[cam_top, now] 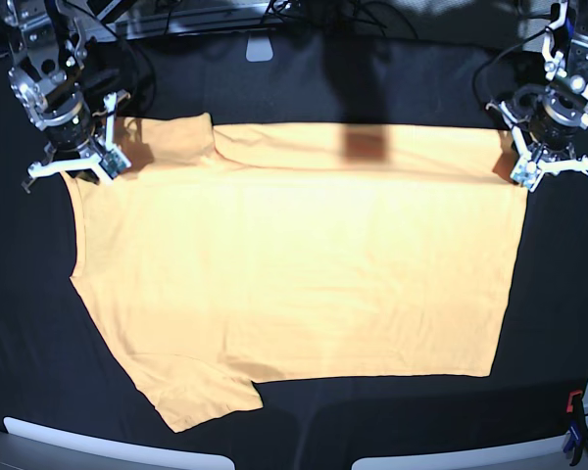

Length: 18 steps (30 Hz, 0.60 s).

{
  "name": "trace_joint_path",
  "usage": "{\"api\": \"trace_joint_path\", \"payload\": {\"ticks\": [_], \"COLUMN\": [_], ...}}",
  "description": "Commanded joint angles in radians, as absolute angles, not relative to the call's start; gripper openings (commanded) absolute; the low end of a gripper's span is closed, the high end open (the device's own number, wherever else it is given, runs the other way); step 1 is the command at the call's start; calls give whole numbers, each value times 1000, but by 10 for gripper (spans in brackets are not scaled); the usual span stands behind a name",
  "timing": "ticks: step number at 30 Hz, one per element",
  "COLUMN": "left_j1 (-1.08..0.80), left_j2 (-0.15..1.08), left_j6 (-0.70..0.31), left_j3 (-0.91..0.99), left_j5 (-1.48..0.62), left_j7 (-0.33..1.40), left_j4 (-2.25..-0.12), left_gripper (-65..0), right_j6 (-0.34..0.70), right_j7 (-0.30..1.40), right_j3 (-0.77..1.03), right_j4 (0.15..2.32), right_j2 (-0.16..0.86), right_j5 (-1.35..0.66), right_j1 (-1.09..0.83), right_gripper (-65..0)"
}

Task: Layout the t-shirt on the table in an organized manner, then fold the t-shirt properly
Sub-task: 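Lift and pull the shirt shoulders apart to straighten it, then regrasp the shoulder edges with both grippers and tug the shirt flat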

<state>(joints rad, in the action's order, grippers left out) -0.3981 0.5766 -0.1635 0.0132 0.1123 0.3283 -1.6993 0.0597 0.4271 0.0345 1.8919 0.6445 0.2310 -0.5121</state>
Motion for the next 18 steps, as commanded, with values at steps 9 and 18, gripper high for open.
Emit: {"api": "trace_joint_path", "payload": {"ticks": [9, 18], "left_j1": [-335, -293], "left_j2": [593, 597], "left_j6": [-147, -146], "left_j3": [23, 23], "left_j5": [121, 123], "left_j7": [263, 287], "left_j4": [-1684, -1626], "left_gripper": [-650, -546], "right_j6": [173, 178], "right_j7": [381, 368], "right_j3": [44, 44], "right_j4": [1793, 1755], "right_j2": [590, 591], "right_j5": [223, 224], "right_j1": [-362, -332], "right_gripper": [-650, -498]}}
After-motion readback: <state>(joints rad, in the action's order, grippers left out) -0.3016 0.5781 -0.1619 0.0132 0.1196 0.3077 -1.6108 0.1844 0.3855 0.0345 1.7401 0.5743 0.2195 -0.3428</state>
